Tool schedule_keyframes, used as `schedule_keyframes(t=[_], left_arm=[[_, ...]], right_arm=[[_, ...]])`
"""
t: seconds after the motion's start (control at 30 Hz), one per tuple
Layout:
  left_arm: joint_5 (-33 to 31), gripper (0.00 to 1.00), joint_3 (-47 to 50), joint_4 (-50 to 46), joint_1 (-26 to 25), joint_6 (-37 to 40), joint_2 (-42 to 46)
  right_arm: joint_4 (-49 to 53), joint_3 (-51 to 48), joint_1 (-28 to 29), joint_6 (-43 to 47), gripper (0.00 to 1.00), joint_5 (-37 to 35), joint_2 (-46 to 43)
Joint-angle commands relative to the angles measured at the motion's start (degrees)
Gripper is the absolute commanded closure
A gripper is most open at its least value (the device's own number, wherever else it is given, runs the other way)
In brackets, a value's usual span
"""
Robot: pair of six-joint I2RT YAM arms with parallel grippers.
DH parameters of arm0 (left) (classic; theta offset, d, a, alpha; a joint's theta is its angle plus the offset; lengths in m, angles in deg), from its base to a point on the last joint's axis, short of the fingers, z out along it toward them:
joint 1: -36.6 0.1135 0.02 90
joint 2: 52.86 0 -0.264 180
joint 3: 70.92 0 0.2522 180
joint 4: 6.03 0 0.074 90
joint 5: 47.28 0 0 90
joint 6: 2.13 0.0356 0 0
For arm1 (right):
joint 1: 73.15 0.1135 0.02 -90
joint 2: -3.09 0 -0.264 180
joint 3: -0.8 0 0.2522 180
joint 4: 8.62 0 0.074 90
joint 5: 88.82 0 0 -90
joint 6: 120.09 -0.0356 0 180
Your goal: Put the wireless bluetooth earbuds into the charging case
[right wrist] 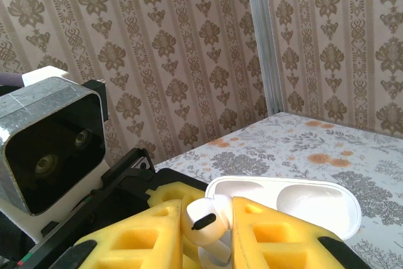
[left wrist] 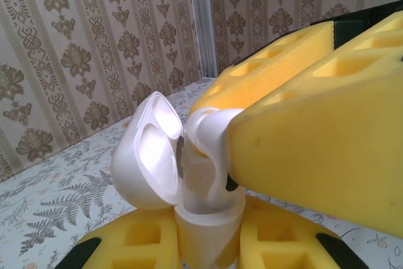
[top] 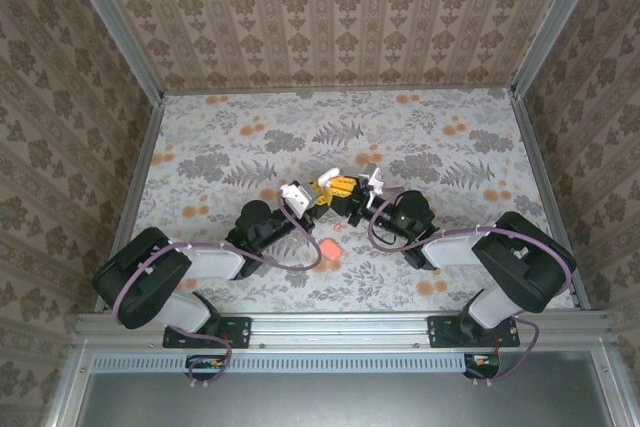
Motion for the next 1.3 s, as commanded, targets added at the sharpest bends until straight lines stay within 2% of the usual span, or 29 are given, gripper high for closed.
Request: schedule_keyframes(t=[0.0,0.57,1.1,1.27], left_arm=[[2.1,0.91,-1.7,3.9,-1.0,-0.8,2.9],[2.8,0.91,-0.8,3.8,-1.0,0.1,4.2],[2.2,0.91,-1.0,1.4,-1.0,1.5,5.6],[2.0,0.91,-1.0,1.2,-1.0,1.4,5.7]], right_arm=[[1.2,-1.7,0.1,0.8,0.77,-1.8,0.7],[1.3,-1.6,0.1,0.4,0.76,-1.6,2.1],[1.3,-1.0,0.0,0.9,0.72,-2.0,3.5],[1.3,-0.9,-0.1,0.8,0.68,-2.0,3.7]])
